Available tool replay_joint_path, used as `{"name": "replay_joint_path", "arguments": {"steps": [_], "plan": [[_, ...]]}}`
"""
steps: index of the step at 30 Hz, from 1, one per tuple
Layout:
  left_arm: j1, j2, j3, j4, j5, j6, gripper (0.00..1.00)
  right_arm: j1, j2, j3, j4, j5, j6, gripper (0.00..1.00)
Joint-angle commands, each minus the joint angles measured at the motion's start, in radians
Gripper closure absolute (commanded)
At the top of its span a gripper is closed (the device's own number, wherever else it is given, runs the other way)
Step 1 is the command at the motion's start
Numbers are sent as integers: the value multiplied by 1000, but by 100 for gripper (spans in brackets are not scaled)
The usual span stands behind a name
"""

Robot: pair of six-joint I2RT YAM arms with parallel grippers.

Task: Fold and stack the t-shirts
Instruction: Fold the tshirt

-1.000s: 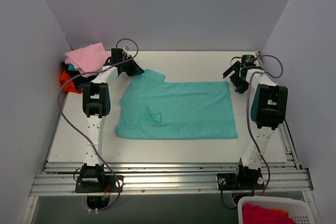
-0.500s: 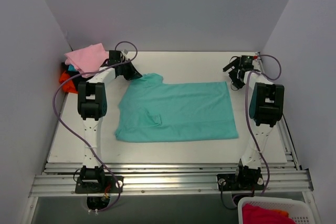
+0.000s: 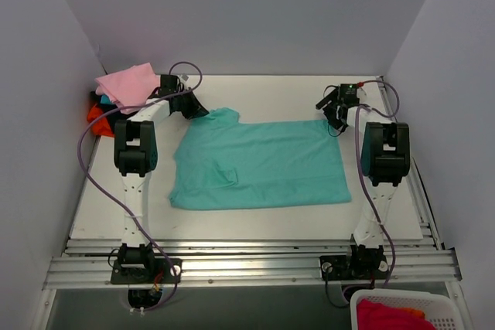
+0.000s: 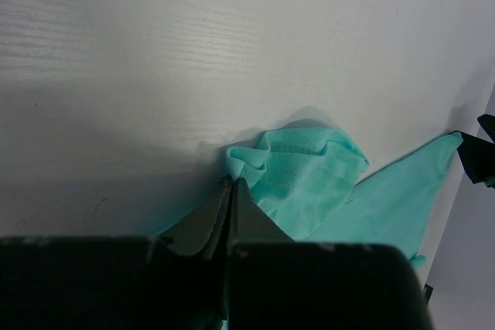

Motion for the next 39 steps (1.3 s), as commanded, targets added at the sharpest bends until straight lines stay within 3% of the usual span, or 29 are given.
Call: {"name": "replay_joint_path", "arguments": {"steps": [1,7,10,11,13,24,39], "plan": [[8,-63,27,14,13,13,98,8,5,-36,-105,0,5,39],[11,-66,18,15,14,18,98,2,-7,-41,-122,17,-21,46],[13,-71,9,18,16,18,98,-5,-16,-50,-136,24,-35,65],[16,-71,8,20,17,18,98,-6,-19,-53,-156,26,-38,84],[16,-71,6,23,17,16,98,-8,-20,-50,-165,32,-46,100],[27,-89,14,11,14,21,98,-15,-42,-56,-184,47,-66,100],[28,-210,40,-35,22,-1,98,-18,-101,131,-283,26,-73,100]]}}
